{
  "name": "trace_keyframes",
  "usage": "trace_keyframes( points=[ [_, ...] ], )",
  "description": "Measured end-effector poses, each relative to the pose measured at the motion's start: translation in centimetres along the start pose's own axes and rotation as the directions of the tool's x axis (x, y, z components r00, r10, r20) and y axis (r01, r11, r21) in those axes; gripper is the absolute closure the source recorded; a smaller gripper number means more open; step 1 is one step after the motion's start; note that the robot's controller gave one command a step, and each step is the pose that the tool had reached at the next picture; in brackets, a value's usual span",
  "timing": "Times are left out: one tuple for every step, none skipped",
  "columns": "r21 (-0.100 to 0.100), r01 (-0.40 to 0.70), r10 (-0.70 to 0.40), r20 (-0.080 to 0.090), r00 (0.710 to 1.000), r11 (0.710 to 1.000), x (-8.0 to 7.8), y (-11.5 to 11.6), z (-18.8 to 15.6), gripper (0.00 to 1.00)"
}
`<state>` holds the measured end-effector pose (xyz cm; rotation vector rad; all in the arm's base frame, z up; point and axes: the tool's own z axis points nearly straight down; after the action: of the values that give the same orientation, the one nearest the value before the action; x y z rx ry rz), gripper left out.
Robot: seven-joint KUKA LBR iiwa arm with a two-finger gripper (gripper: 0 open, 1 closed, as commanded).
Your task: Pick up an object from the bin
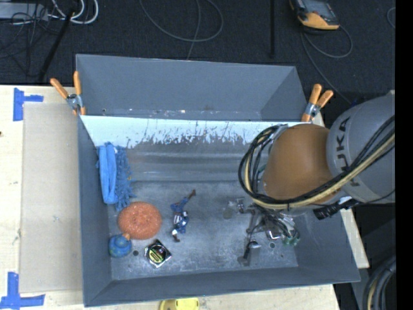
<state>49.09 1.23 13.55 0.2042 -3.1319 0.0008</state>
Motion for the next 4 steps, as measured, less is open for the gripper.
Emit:
trace_keyframes(
  points=[
    [-0.002,0.093,-0.093,0.004,0.996,0.996,-2.0,3.0,1.9,0.00],
    [0.001,0.094,-0.094,0.002,0.996,0.996,-1.7,6.3,3.5,0.00],
    [0.000,0.109,-0.109,0.006,0.994,0.994,-2.1,10.3,6.2,0.00],
    [0.000,0.188,-0.188,0.000,0.982,0.982,-6.5,12.2,3.5,0.00]
  ],
)
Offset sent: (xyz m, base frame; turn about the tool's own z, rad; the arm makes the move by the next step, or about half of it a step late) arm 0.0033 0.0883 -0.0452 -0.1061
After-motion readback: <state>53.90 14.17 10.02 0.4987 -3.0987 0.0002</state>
